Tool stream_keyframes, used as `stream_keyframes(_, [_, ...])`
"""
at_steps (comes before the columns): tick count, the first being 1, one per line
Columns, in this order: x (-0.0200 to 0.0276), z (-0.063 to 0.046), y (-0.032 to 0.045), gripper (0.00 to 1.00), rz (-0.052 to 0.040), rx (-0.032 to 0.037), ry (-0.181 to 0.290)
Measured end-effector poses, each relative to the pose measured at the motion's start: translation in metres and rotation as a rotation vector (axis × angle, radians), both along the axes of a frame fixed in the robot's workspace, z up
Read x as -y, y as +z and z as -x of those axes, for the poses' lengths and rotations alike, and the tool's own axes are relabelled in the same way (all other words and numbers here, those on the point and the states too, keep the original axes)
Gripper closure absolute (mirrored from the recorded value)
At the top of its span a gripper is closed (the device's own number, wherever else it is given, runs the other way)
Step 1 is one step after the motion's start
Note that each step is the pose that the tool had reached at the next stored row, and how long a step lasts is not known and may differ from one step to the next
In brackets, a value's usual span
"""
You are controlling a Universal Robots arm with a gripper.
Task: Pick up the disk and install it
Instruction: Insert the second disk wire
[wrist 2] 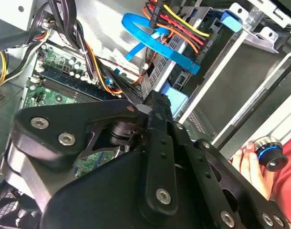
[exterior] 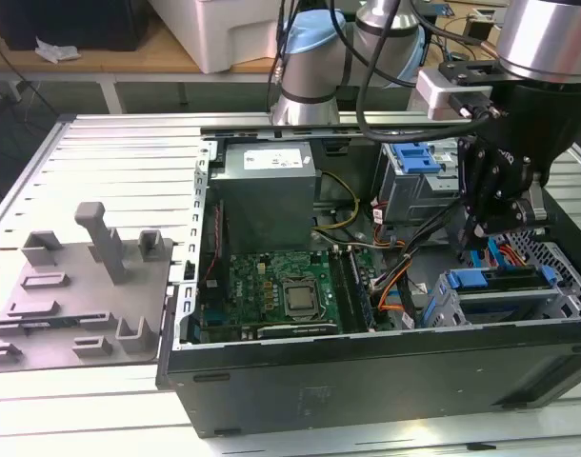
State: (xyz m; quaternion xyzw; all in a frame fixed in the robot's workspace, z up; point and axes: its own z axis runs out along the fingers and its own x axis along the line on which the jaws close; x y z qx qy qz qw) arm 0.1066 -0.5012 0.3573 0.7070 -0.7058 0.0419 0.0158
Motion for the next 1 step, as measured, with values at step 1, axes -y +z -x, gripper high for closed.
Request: stream_keyframes(1, [0.0000, 0.0000, 0.0000, 0.89, 0.0000, 0.0000, 0.000])
